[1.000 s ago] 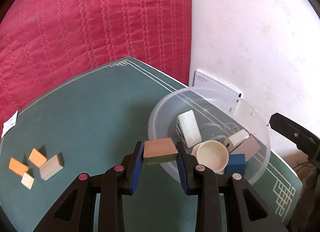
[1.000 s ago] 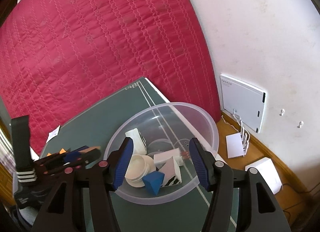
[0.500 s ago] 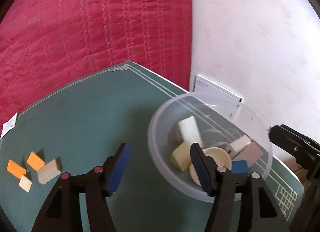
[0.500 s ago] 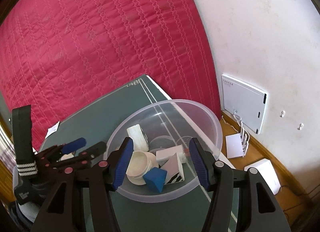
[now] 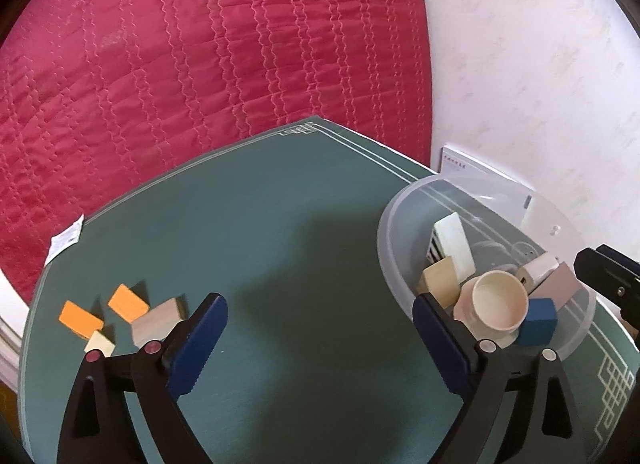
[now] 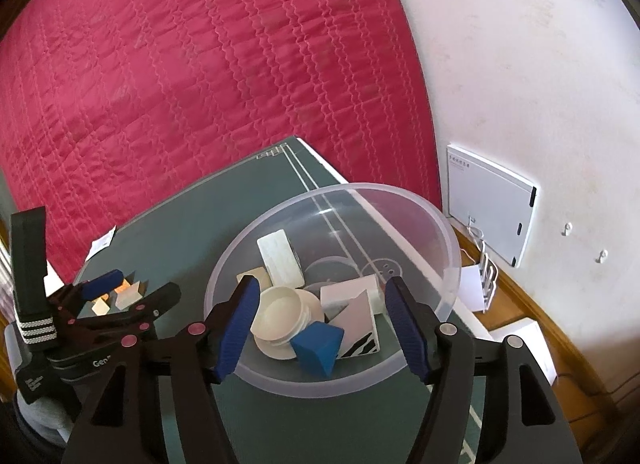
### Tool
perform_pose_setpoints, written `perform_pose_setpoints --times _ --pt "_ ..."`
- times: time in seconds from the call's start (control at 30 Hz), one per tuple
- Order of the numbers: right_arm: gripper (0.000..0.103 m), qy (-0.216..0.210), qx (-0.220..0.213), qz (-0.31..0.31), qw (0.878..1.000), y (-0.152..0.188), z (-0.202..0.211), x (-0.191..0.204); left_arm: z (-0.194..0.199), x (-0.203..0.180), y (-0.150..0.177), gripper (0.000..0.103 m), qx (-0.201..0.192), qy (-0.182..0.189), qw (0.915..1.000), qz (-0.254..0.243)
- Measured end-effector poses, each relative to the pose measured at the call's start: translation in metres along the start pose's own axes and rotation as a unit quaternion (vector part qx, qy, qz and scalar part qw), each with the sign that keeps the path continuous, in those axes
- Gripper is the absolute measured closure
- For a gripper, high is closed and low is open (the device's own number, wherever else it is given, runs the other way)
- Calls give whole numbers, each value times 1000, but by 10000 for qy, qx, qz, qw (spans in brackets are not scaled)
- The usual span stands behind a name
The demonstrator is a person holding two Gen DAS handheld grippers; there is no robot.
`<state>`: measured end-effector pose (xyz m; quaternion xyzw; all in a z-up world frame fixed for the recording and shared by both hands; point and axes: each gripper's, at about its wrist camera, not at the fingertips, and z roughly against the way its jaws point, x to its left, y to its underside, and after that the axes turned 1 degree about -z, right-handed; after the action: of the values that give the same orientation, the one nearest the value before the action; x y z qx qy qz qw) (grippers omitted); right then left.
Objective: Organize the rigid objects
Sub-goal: 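Withdraw the left gripper toward the orange triangles and wooden blocks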
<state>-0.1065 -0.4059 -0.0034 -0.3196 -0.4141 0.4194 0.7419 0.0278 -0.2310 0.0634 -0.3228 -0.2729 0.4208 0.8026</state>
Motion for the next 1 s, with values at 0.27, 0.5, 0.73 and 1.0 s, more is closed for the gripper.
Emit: perform_pose_setpoints --times 0.27,0.5,0.73,1.0 --pt "36 7 95 159 9998 7 -6 8 4 10 7 7 -5 -264 9996 41" --pt "36 -11 158 363 9992 13 -9 17 7 20 14 7 -2 -411 9991 60" --pt "36 -18 166 667 9976 21 -9 32 11 34 22 7 12 -568 9982 178" --pt "31 -197 255 1061 9938 31 -10 54 14 50 33 7 53 -726 9968 314"
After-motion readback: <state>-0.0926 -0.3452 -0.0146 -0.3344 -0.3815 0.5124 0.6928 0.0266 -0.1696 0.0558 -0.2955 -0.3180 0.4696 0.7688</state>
